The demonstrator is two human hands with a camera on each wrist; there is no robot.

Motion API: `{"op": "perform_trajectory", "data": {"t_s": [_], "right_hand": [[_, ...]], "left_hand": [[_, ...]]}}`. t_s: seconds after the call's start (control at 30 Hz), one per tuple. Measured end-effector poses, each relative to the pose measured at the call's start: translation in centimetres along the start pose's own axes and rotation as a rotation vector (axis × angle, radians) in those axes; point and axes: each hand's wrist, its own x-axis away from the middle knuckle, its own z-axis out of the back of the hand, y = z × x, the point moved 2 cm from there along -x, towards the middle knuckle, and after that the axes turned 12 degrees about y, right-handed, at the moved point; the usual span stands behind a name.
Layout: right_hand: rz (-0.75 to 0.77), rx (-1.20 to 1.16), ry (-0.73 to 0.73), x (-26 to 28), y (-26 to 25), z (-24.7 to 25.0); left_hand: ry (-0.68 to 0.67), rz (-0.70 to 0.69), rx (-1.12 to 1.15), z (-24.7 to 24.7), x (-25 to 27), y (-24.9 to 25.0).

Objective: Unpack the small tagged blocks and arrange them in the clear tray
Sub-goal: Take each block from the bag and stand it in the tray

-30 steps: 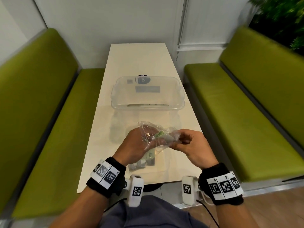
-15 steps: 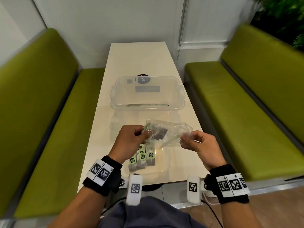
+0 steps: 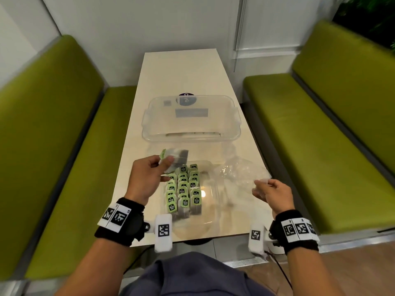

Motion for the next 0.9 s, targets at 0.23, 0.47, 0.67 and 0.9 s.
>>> {"op": "perform_trajectory", "data": {"t_s": [0.23,0.47,0.67,0.9], "right_hand": [[-0.150,0.142,-0.080,-1.6,3.8,-2.1],[-0.124,0.492,-0.201,-1.8,3.7,-2.4],[0.023,0.755,-0.183,-1.1,2.5,-1.8],[0.246,0.328,-0.290,5.6,-6.2,-3.5]], "left_hand": [[0.016,0.028,-0.022,0.8,-0.7,-1.8],[-0.073,0.053,-0.090,0.3,-0.1,-4.2],[-0.148,-0.002,-0.140,-0.1,0.4,-3.8],[-0.373,-0.198,-0.144,-1.3,2.4,-0.7]]}}
